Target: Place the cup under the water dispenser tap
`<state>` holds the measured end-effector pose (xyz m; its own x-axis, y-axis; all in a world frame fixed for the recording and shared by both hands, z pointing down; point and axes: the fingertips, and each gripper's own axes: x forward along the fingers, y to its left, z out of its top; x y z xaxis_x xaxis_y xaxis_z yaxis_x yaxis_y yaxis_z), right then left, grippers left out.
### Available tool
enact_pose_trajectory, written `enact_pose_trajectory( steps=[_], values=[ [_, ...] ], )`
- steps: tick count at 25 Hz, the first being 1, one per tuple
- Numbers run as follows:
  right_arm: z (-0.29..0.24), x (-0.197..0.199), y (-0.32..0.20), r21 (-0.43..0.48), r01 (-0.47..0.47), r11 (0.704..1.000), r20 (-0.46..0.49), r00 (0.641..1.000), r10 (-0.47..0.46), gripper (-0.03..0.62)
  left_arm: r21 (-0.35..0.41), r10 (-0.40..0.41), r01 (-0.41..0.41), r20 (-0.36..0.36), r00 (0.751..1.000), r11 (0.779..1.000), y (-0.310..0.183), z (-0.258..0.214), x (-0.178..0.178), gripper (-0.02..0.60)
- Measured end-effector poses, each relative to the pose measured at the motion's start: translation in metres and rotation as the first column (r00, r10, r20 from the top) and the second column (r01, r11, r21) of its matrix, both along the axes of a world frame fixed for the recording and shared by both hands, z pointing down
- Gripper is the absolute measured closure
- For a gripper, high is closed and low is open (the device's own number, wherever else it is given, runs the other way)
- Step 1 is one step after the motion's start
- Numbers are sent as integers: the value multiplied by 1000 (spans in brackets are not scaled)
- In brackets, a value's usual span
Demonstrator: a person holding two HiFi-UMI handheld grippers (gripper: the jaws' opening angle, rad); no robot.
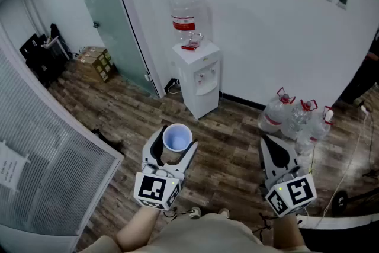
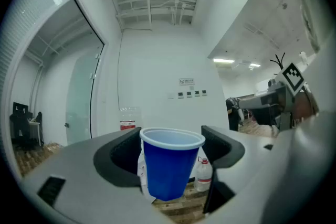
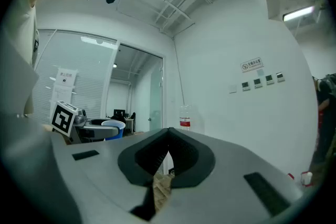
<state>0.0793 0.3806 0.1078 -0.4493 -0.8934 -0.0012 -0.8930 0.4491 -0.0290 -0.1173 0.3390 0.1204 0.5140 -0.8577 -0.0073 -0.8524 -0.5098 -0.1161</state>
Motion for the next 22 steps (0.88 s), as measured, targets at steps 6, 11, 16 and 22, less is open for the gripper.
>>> enact_pose_trajectory(
  steps=[6,11,16,22],
  values=[
    [7,22,-3,-6,-8,1000,29,1000,8,588,-1,-6,6,1,1000,1000,-1,1,17,221],
    [13,42,0,-11,6,1000,26,1000,-6,588,-2,-19,19,5,1000,1000,4,3,38,221],
    [22,62,2,-21,24,1000,6,1000,-24,588,-4,-33,33,9,999,999,8,8,60,221],
    [39,81,0,-49,43,998,-4,999,-43,588,-8,-45,45,9,999,999,12,17,81,221]
  ],
)
